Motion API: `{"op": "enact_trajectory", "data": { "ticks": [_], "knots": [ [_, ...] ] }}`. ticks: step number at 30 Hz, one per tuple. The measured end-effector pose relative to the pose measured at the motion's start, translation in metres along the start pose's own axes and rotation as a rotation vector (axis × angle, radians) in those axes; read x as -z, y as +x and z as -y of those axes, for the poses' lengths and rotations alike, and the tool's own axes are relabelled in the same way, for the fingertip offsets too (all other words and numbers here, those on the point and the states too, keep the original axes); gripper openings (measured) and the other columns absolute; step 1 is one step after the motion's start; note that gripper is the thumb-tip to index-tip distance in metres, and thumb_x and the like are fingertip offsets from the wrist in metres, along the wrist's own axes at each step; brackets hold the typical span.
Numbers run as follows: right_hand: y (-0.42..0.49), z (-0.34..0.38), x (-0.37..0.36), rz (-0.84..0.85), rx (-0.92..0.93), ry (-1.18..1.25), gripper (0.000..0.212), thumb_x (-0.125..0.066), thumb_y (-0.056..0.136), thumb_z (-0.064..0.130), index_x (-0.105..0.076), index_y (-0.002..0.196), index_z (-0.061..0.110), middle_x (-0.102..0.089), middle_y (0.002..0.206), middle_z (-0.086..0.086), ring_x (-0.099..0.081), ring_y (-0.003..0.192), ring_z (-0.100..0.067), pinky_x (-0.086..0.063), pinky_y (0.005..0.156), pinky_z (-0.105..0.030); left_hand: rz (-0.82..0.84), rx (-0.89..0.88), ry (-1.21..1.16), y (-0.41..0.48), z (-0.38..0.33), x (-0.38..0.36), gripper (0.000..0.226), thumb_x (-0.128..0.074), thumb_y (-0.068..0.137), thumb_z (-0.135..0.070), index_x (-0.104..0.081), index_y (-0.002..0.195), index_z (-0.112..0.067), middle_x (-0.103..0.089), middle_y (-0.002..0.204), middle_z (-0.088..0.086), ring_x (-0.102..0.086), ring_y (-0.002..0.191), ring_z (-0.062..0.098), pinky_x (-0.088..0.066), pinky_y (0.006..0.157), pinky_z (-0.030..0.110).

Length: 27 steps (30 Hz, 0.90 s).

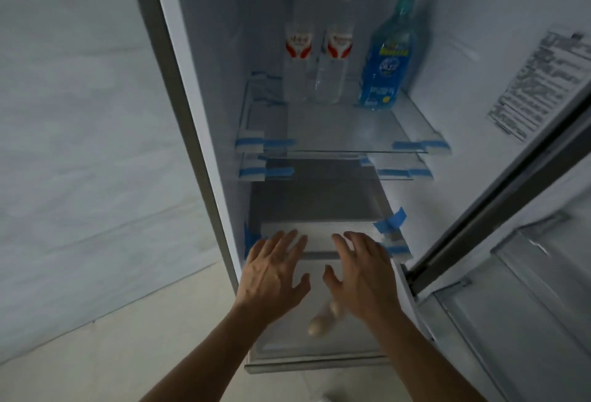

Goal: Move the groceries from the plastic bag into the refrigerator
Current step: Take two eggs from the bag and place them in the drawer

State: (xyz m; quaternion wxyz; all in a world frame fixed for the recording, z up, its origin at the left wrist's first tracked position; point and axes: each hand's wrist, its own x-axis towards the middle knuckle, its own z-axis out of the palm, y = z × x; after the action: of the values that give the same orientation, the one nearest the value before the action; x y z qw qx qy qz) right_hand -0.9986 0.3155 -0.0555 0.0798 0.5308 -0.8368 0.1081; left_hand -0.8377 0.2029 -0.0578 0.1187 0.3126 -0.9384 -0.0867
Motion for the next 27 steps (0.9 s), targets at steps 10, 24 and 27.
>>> {"op": "enact_trajectory", "data": {
  "ticks": [10, 24, 27],
  "knots": [
    [-0.046, 0.0, 0.039, -0.027, -0.128, -0.056, 0.062, -0.058, 0.082, 0.056, -0.057, 0.132, 0.02, -0.062, 0.129, -0.008, -0.059, 0.12, -0.027, -0.052, 0.095, -0.045, 0.018, -0.171, -0.023, -0.004, -0.02, 0.014, 0.076, -0.038, 0.09, -0.068, -0.017, 0.154, -0.034, -0.023, 0.163, -0.003, -0.021, 0.15, 0.022, -0.005, 0.116, 0.037],
    [-0.206, -0.064, 0.1, -0.141, -0.566, -0.134, 0.061, -0.056, 0.082, 0.06, -0.062, 0.128, 0.021, -0.068, 0.126, -0.008, -0.063, 0.117, -0.029, -0.051, 0.099, -0.047, 0.053, -0.594, -0.117, -0.038, -0.177, -0.002, 0.071, -0.052, 0.081, -0.067, -0.047, 0.14, -0.027, -0.056, 0.142, 0.001, -0.054, 0.129, 0.023, -0.038, 0.11, 0.047],
    [-0.266, -0.068, 0.119, -0.149, -0.675, -0.168, 0.058, -0.048, 0.084, 0.057, -0.061, 0.128, 0.022, -0.066, 0.127, -0.007, -0.061, 0.119, -0.029, -0.049, 0.101, -0.047, 0.038, -0.712, -0.136, -0.066, -0.228, -0.006, 0.07, -0.065, 0.077, -0.062, -0.056, 0.135, -0.025, -0.063, 0.135, 0.002, -0.062, 0.121, 0.024, -0.043, 0.103, 0.045]
  ]
}}
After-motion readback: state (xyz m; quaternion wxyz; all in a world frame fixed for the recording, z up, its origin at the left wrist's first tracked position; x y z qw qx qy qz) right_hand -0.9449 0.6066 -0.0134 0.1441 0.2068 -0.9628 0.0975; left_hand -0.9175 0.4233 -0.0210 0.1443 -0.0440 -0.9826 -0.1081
